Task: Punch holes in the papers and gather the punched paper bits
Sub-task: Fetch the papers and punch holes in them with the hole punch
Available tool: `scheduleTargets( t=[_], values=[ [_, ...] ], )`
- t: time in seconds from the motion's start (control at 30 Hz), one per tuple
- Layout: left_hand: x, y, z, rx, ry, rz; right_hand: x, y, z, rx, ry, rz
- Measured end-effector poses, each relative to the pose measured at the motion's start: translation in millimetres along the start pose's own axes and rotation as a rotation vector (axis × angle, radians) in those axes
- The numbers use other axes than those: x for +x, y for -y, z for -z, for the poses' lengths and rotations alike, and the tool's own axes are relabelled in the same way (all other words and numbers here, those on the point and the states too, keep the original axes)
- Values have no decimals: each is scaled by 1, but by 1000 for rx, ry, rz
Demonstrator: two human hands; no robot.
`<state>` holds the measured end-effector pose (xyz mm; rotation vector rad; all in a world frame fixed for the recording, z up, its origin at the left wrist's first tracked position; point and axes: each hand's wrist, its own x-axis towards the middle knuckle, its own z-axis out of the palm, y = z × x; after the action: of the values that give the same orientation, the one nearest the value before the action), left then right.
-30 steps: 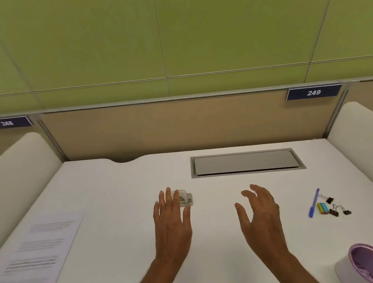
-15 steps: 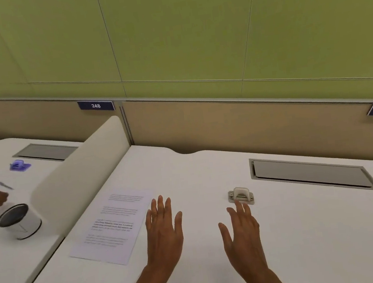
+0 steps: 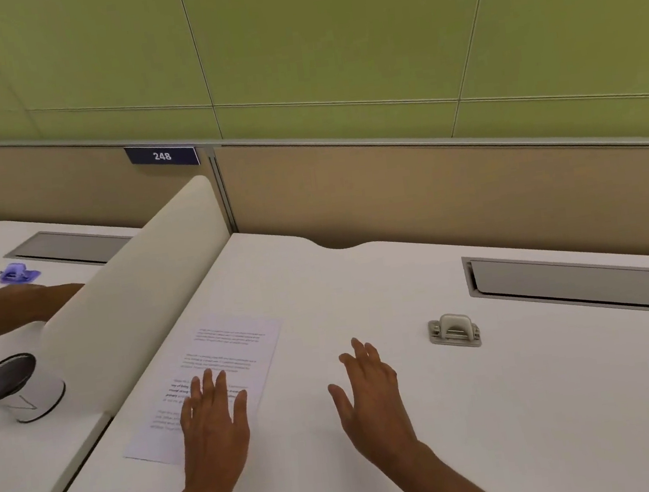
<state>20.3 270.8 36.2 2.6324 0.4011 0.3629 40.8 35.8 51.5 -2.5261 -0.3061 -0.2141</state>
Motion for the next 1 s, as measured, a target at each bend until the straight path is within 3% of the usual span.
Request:
scheduleTargets(
  t=[0.6, 1.0],
  values=[
    [93, 86, -41, -11, 65, -144, 128, 41, -114, -16, 128, -81],
    [95, 102, -55, -1, 111, -94, 174, 39, -147, -63, 233, -85]
  ],
)
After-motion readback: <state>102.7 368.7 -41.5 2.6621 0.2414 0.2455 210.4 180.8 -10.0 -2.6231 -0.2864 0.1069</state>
